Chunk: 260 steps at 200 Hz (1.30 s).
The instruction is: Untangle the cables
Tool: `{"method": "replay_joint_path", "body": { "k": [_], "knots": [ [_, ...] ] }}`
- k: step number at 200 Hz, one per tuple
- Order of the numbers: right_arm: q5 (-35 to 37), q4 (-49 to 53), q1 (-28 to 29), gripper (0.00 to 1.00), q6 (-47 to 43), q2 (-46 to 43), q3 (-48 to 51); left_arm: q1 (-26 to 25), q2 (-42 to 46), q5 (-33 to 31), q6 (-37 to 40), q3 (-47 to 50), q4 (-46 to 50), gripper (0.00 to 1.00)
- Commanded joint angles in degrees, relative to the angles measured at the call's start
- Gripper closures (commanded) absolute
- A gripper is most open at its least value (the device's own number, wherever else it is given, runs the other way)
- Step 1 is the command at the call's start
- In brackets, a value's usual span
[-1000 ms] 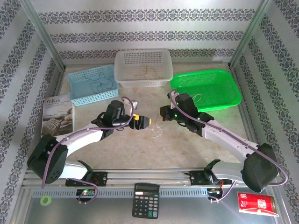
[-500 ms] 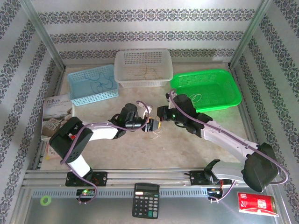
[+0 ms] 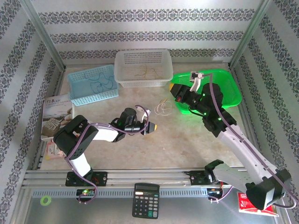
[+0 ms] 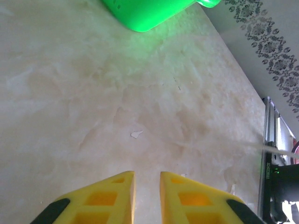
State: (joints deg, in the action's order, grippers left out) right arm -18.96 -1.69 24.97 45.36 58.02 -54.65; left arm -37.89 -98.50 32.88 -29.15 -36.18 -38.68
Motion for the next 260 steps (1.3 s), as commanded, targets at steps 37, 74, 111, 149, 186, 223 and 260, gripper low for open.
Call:
{"method": "replay_joint_path", "body": {
  "k": [37, 74, 111, 149, 186, 223, 260],
  "knots": [
    [-2.46, -3.60, -0.43, 1.00, 3.46, 0.58, 1.74, -0.19, 7.56, -1.45, 1.61, 1.87, 0.55, 0.52],
    [-2.40, -4.19, 0.24, 1.00, 3.02, 1.89, 4.39, -0.16, 16.41, -2.65, 6.03, 4.18, 7.49, 0.30],
    [-1.02, -4.63, 3.72, 1.00, 1.69, 4.56, 5.13, -0.08, 24.53, -3.67, 9.25, 5.03, 14.50, 0.20],
    [0.93, -4.93, 9.00, 1.00, 0.36, 8.79, 3.87, -0.08, 27.17, -5.24, 11.52, 2.18, 17.29, 0.15],
    [1.73, -5.45, 12.96, 1.00, 0.21, 11.51, 2.24, -0.08, 23.05, -7.80, 14.26, -2.13, 17.09, 0.14],
    [1.22, -5.69, 15.19, 1.00, 1.10, 11.86, 0.13, 0.36, 17.33, -9.50, 13.95, -1.96, 11.68, 0.35],
    [-0.51, -6.69, 12.35, 1.00, 2.94, 9.92, -3.01, 0.66, 13.70, -8.17, 12.25, 1.60, 6.85, 0.74]
  ]
}}
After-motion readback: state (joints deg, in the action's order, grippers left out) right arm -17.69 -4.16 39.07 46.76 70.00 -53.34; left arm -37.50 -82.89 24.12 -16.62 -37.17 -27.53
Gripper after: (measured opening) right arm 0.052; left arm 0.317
